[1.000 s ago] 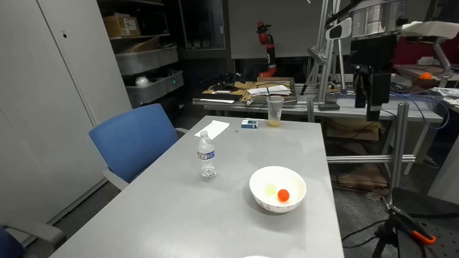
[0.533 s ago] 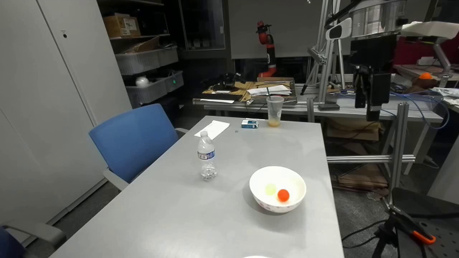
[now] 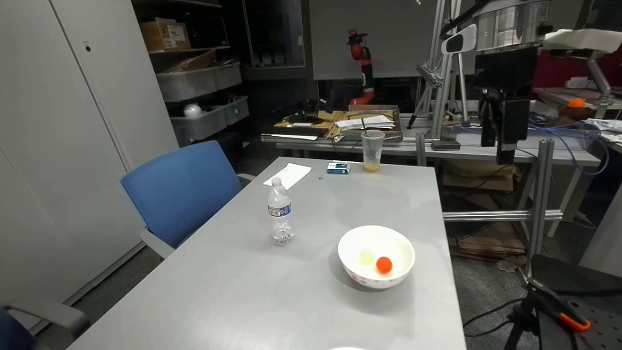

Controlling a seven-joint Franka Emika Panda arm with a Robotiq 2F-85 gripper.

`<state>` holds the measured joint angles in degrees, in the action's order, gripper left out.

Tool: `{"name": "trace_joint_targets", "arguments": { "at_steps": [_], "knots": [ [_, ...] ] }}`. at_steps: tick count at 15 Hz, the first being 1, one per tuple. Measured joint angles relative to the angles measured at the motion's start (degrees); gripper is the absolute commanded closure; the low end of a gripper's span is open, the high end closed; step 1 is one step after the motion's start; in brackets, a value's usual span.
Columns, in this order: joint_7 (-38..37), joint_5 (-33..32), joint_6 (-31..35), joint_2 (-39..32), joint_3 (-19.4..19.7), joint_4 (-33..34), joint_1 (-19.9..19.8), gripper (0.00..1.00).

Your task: Pick up the orange and yellow balls from the bowl and put them in the plate.

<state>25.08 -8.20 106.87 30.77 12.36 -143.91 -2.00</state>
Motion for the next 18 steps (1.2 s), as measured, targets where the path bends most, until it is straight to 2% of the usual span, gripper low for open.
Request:
{"name": "trace_joint_targets", "arguments": {
  "at_steps": [10,15,18],
  "knots": [
    [0.0,0.0,0.0,-0.1,0.0,0.0,0.0,0.00],
    [6.7,-1.4,5.4,-7.7,6.4,6.1,-2.3,0.00],
    [7.4,-1.2,6.4,-12.4,7.2,9.1,-2.4,0.00]
  ]
}}
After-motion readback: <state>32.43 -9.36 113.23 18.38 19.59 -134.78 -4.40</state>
